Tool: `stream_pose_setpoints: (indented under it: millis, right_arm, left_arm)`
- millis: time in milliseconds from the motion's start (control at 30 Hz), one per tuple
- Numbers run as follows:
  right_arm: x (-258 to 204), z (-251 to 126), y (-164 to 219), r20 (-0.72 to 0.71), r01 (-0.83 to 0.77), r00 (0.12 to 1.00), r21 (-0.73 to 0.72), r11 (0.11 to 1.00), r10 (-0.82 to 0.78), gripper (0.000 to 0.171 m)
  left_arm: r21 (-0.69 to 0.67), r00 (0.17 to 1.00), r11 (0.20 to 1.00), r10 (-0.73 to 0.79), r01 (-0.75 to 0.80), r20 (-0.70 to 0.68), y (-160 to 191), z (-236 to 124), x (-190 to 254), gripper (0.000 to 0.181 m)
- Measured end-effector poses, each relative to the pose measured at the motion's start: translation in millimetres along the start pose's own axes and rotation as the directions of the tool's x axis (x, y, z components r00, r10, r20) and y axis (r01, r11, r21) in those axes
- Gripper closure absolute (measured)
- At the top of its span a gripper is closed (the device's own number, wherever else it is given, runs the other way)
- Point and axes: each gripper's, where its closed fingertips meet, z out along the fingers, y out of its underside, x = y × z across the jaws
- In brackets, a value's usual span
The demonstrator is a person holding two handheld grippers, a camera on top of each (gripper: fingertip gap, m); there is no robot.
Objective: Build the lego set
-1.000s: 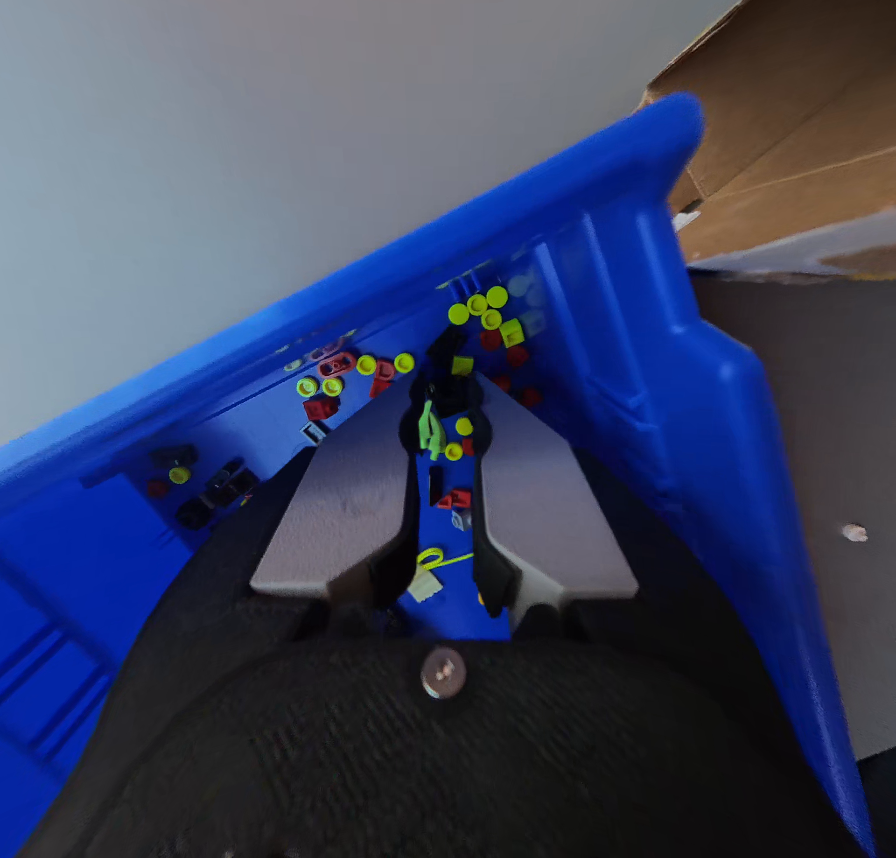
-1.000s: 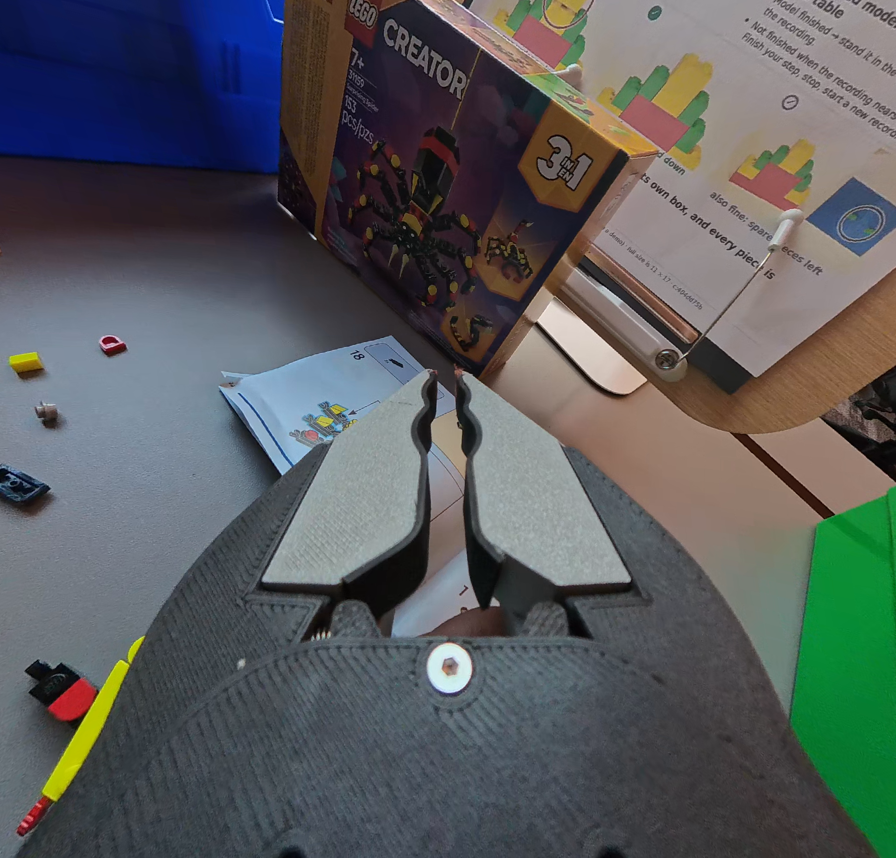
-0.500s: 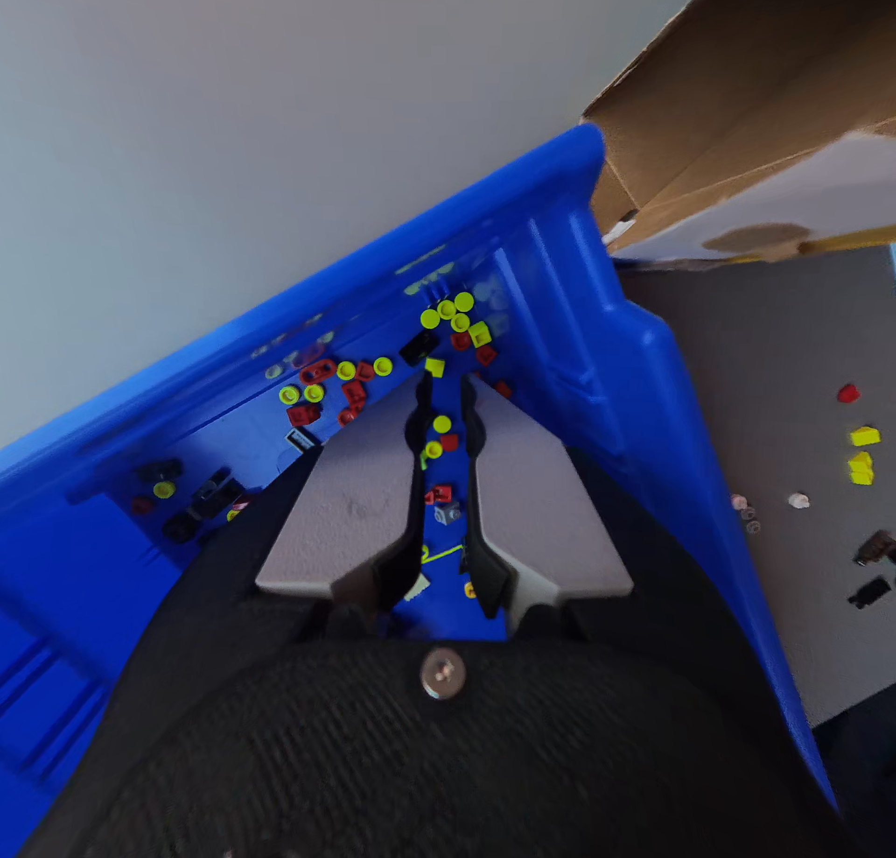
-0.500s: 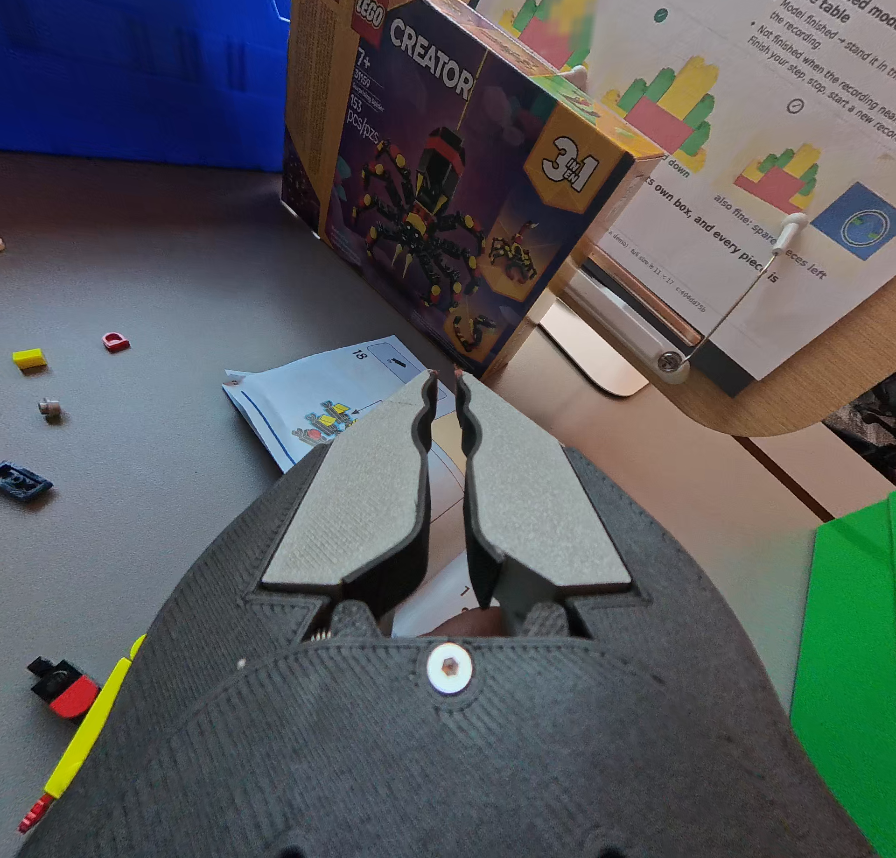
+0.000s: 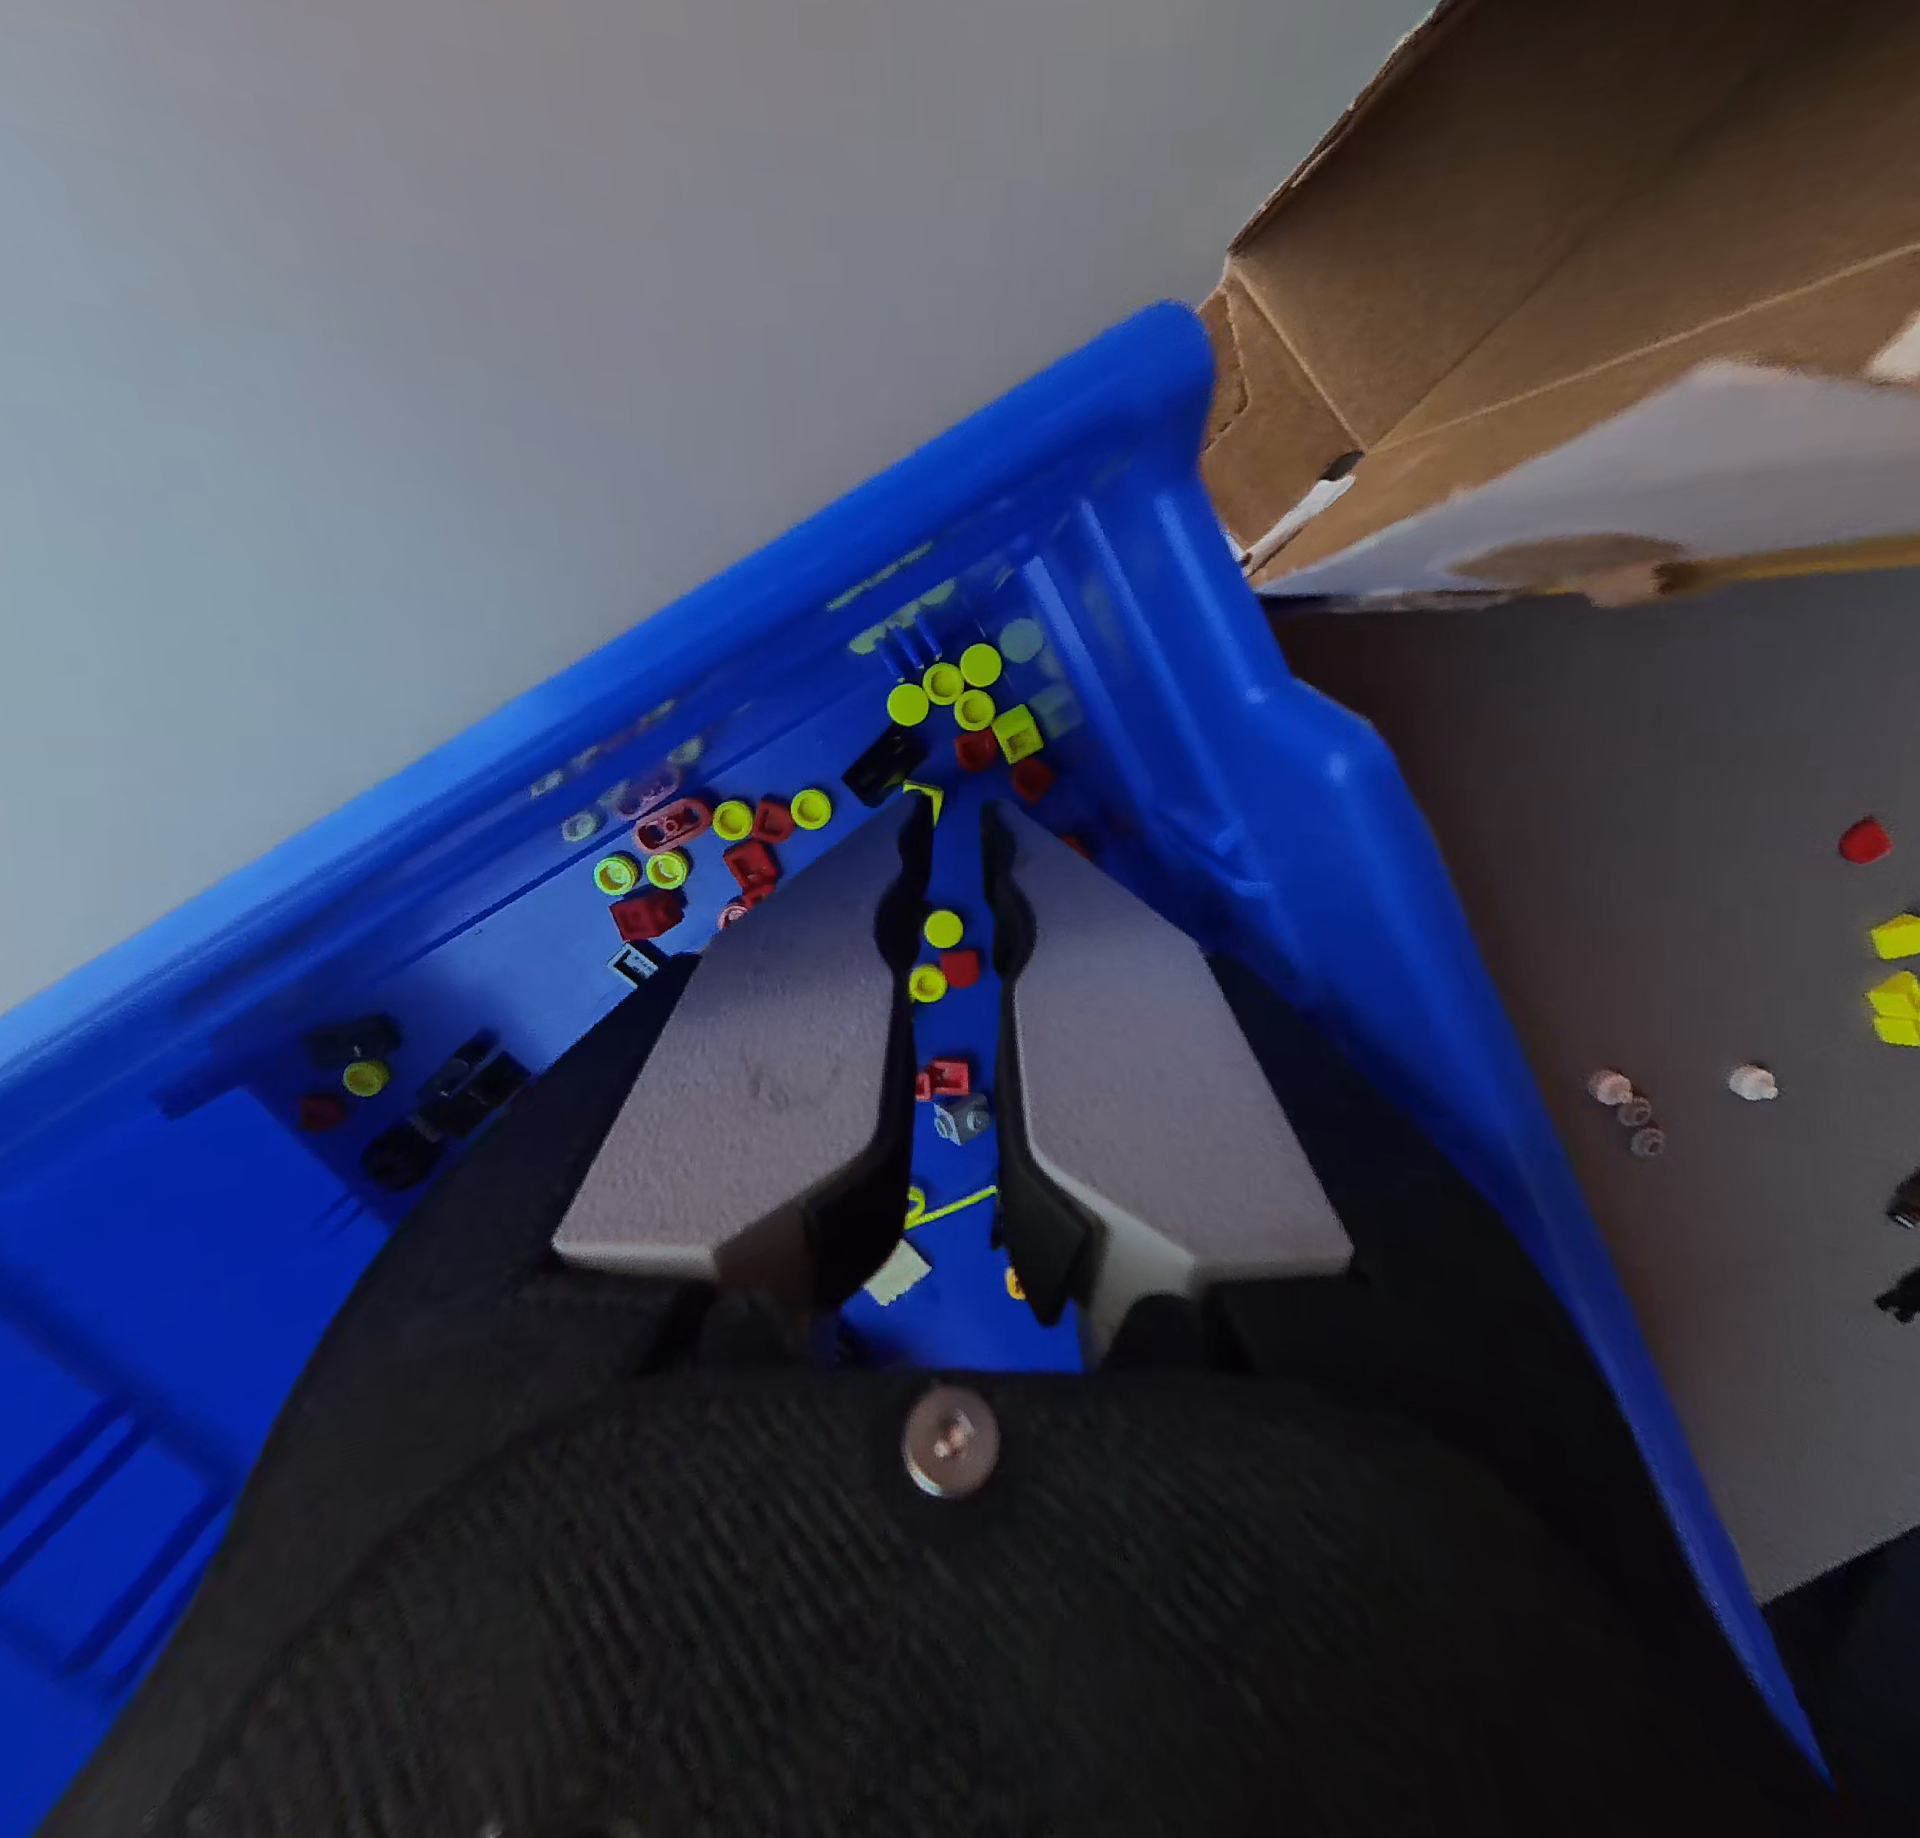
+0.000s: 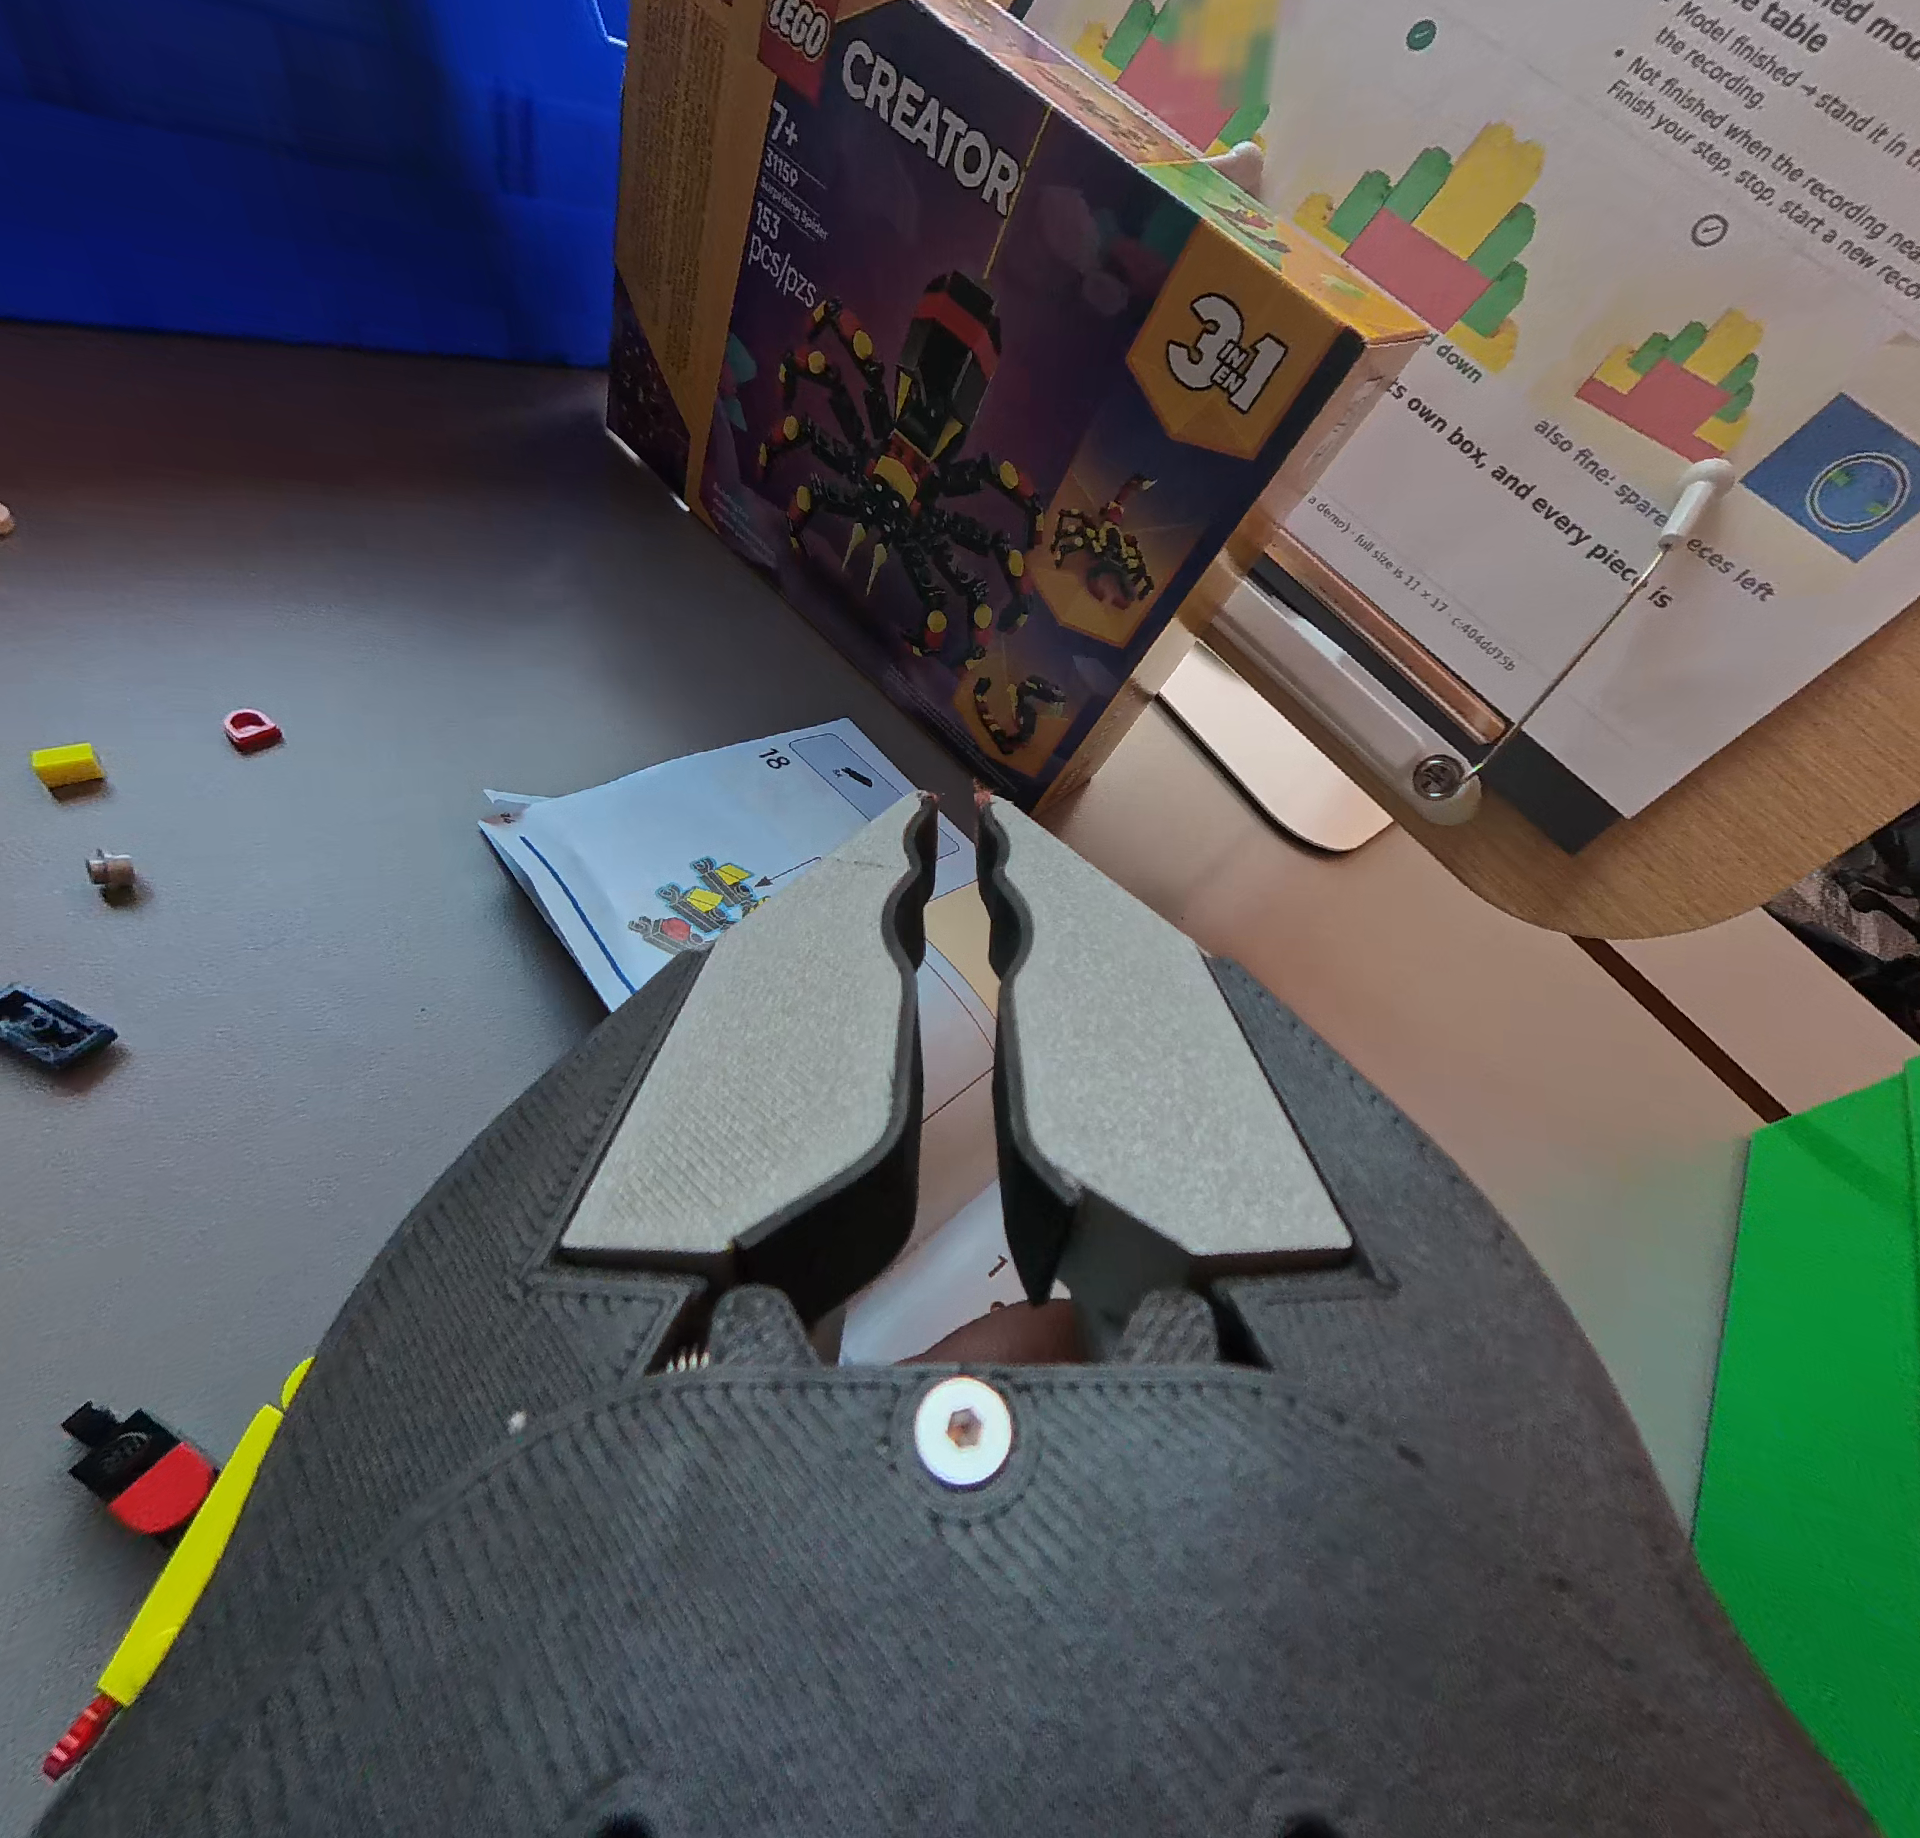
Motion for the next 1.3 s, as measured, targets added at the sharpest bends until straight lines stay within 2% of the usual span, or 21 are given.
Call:
stream_pose_setpoints:
  millis: [967, 1300]
  right_arm:
    - [-0.5, 0.4, 0.3, 0.000, 0.004, 1.000, -0.003, 1.000, -0.004, 0.168]
    - [-1.1, 0.6, 0.5, 0.004, 0.006, 1.000, -0.005, 1.000, -0.006, 0.168]
  left_arm:
    - [-0.020, 1.000, 1.000, 0.008, -0.008, 0.015, 1.6, 8.6, -4.9, 0.176]
    - [-0.045, 0.997, 0.997, 0.064, -0.062, 0.041, 6.4, 3.3, -8.3, 0.176]
